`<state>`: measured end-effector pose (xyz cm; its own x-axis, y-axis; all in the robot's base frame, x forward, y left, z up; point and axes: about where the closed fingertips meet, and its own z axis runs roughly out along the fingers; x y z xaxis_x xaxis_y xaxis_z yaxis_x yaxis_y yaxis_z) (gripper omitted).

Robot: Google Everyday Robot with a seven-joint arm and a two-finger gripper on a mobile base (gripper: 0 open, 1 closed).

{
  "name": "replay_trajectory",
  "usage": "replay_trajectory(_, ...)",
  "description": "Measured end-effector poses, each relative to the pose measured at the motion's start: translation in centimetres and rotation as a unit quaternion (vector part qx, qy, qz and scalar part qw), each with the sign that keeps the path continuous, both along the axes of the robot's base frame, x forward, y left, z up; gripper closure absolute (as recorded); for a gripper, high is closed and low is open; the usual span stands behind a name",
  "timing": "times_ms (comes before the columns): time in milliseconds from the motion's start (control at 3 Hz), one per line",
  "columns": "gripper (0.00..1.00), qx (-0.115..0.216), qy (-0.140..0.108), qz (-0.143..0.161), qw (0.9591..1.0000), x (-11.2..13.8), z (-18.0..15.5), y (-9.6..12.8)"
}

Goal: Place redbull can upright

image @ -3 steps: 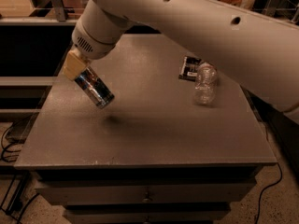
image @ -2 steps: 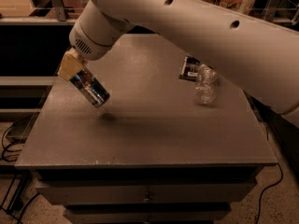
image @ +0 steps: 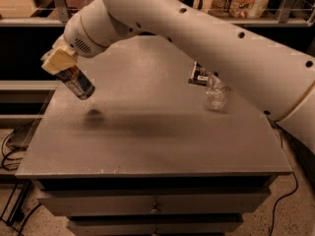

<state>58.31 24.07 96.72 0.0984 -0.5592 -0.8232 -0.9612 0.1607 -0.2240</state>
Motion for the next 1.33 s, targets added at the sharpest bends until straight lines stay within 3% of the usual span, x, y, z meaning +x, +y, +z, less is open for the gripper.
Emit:
replay_trajectory(333,1.00,0.068,-0.023,0.050,0.9962,0.1,1.2,1.6)
replay_trajectory(667,1.00,0.111,-0.049,0.085,0.9890,-0.3,1.7,2.3)
replay_trajectory(1000,1.00,0.136,-0.060,0.093,0.9845,-0.6,1.4,2.1)
replay_trajectory(1333,0.83,0.154,-0.054,0.087,0.9828,-0.8,0.3,1.5)
